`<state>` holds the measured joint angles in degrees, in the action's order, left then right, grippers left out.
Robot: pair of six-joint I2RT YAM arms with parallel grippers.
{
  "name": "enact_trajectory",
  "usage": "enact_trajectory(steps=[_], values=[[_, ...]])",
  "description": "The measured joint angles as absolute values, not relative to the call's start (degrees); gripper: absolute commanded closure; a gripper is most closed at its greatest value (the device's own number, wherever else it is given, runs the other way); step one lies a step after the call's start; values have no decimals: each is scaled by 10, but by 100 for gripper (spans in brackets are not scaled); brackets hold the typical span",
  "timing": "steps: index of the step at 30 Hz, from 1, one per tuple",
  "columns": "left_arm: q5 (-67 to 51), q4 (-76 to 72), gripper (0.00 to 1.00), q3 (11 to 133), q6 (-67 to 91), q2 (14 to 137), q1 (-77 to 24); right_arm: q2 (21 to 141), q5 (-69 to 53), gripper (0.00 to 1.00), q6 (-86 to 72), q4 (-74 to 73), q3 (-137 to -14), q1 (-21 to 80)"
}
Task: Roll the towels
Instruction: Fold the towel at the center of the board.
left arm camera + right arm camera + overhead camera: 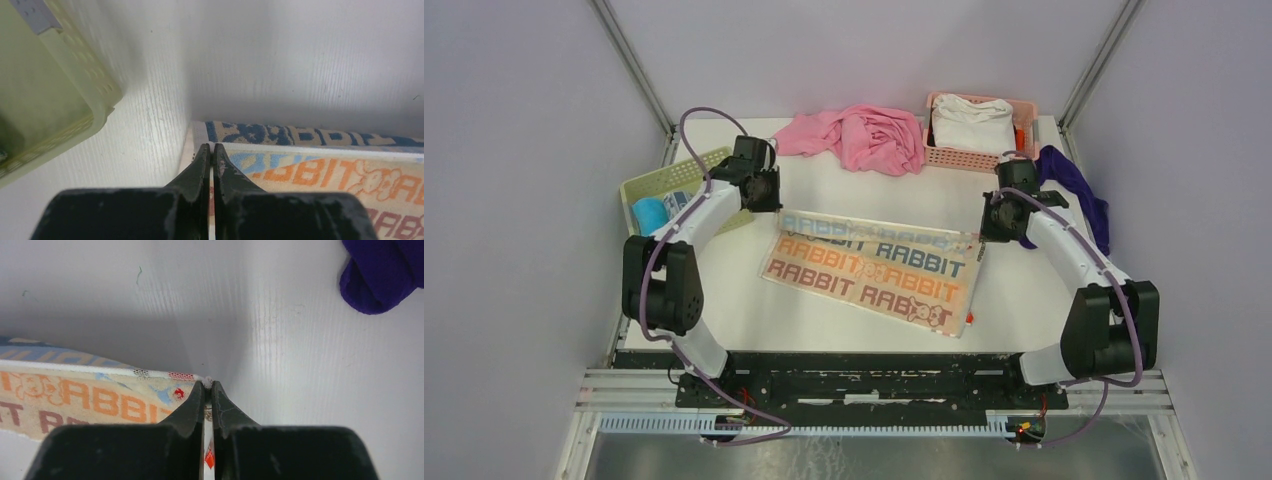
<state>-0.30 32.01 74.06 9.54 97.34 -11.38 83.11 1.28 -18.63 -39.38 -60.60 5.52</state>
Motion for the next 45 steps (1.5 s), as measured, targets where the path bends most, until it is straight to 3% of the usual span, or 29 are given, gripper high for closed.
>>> enact_trajectory(steps=[15, 32, 45], values=[[12, 298, 97, 856, 96, 1016, -109, 891, 46, 99, -178, -319, -692, 55], [-1, 288, 97, 635, 110, 927, -110, 745, -17, 99, -217, -302, -469, 55], [1, 288, 96, 618, 110, 983, -109, 814, -57, 97, -272, -308, -407, 54]])
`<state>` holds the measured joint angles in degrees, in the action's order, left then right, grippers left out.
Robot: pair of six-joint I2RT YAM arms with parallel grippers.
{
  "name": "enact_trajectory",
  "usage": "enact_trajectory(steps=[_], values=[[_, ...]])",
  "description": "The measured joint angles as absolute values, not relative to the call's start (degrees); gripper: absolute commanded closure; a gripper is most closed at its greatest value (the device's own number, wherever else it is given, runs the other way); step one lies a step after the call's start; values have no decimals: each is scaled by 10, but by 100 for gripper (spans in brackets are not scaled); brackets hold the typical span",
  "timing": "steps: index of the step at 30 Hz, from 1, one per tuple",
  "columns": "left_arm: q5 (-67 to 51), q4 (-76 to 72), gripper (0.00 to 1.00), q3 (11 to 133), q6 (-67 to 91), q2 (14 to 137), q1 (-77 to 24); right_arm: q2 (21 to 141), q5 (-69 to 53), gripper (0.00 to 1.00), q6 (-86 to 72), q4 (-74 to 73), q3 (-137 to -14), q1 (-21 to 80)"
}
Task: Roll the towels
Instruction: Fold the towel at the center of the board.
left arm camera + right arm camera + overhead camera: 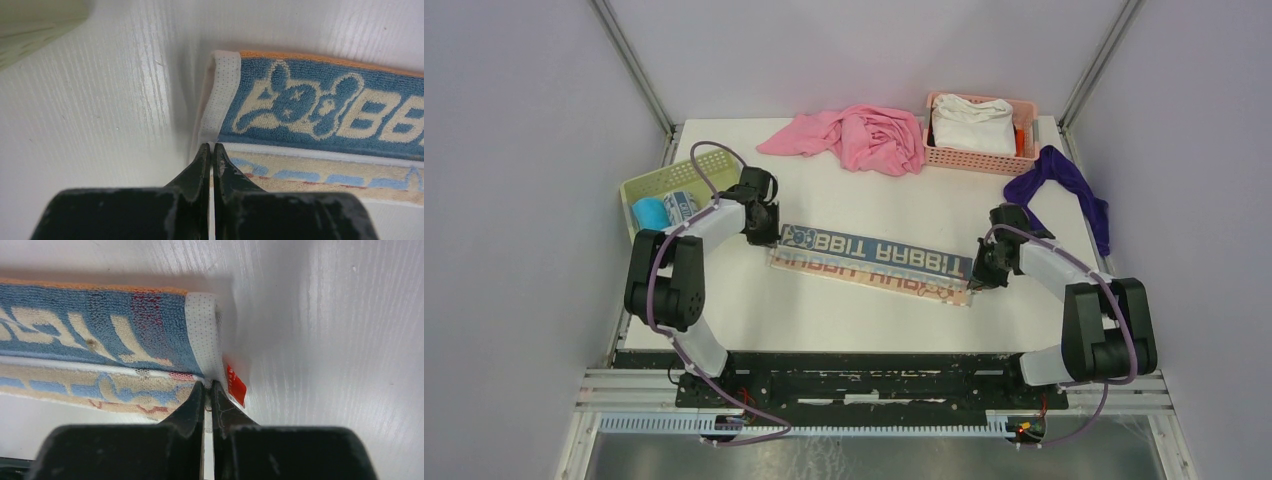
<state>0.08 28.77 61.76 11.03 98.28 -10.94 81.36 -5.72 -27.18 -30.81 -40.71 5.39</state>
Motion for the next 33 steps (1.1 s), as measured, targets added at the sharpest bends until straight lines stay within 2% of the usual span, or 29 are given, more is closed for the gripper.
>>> enact_trajectory(steps=[3, 16, 21, 23, 27, 30, 33], values=[[4, 291, 94, 621, 110, 984, -109, 814, -60, 93, -273, -307, -407, 53], [14, 308, 92, 625, 111, 962, -109, 787, -86, 90, -272, -347, -407, 53], [16, 308, 89, 625, 111, 949, -109, 764, -100, 85, -277, -366, -407, 53], [19, 312, 83, 625, 111, 949, -109, 762, -107, 78, -283, -372, -406, 53], [28, 312, 63, 620, 116, 949, -109, 761, -120, 62, -294, -383, -396, 53], [31, 312, 55, 604, 117, 943, -106, 754, -133, 54, -301, -398, -386, 52], [37, 317, 52, 580, 130, 916, -106, 725, -154, 51, -302, -418, -382, 51]])
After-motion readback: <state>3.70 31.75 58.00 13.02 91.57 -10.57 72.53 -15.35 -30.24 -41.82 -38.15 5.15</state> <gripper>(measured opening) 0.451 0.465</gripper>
